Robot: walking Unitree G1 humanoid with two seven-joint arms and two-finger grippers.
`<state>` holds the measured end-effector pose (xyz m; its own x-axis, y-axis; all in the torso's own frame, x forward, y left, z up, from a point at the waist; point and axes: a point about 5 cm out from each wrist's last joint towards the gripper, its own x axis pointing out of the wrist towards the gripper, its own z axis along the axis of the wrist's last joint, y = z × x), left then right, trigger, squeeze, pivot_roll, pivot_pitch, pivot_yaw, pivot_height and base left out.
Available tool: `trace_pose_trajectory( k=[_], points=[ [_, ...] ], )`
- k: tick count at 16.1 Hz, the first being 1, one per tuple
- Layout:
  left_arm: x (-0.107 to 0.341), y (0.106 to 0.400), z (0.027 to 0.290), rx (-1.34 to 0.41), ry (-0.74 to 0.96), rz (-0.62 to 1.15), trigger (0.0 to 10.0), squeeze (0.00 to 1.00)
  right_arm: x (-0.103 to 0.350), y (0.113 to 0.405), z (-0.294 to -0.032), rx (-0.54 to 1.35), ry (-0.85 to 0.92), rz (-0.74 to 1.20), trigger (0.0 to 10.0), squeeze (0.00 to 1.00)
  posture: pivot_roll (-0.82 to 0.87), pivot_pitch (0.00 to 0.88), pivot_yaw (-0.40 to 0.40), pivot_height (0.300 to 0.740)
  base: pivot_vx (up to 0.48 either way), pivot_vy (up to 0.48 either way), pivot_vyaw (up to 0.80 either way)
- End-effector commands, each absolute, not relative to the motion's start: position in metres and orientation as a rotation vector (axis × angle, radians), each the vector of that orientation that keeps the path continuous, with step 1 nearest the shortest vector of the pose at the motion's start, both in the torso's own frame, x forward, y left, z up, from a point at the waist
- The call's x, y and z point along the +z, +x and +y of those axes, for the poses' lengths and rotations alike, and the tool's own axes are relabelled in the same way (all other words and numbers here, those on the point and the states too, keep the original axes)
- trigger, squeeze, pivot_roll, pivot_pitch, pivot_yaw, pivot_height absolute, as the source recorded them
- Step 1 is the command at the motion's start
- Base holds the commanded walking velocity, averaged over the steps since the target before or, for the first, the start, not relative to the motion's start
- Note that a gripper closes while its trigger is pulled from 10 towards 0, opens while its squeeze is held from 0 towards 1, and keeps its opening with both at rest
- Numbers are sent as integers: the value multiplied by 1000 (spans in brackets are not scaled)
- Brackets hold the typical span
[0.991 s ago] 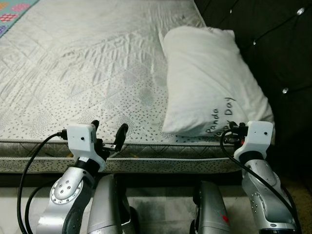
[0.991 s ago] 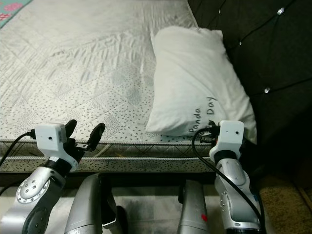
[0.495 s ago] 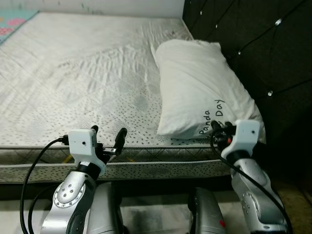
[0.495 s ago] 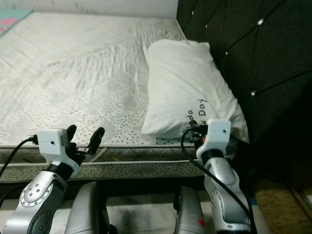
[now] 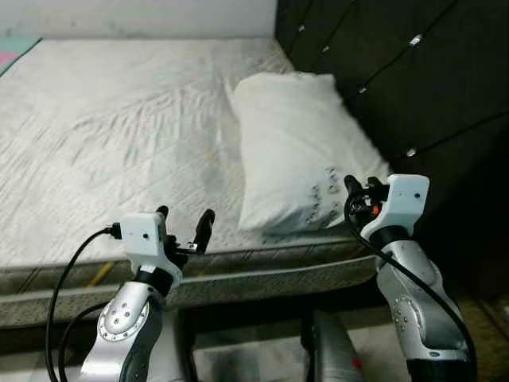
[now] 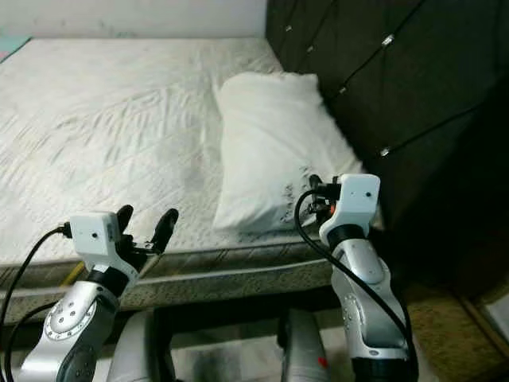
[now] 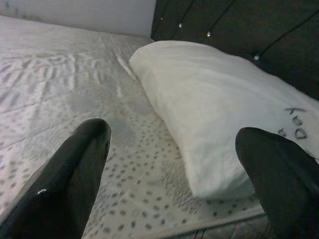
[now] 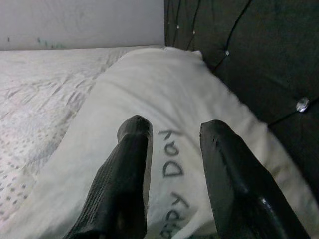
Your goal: Clean up the room
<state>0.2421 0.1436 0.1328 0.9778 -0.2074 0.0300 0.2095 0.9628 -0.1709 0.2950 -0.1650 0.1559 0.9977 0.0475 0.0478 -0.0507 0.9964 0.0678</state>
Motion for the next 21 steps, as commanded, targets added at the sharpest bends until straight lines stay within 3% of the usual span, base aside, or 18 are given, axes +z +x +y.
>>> trace_pose_trajectory(
  k=[1, 16, 21],
  points=[
    [133, 243, 146, -200, -163, -16, 10000, 0, 160, 297, -164, 54, 79, -52, 10000, 0, -120, 9, -21, 607, 0, 0, 0],
    [134, 248, 137, -205, -159, -35, 10000, 0, 149, 298, -164, 45, 84, -40, 10000, 0, -122, 0, -2, 707, 0, 0, 0],
    [134, 270, 153, -126, -110, -76, 10000, 0, 133, 305, -164, 75, 49, -11, 10000, 0, -111, 0, -10, 740, 0, 0, 0]
  ],
)
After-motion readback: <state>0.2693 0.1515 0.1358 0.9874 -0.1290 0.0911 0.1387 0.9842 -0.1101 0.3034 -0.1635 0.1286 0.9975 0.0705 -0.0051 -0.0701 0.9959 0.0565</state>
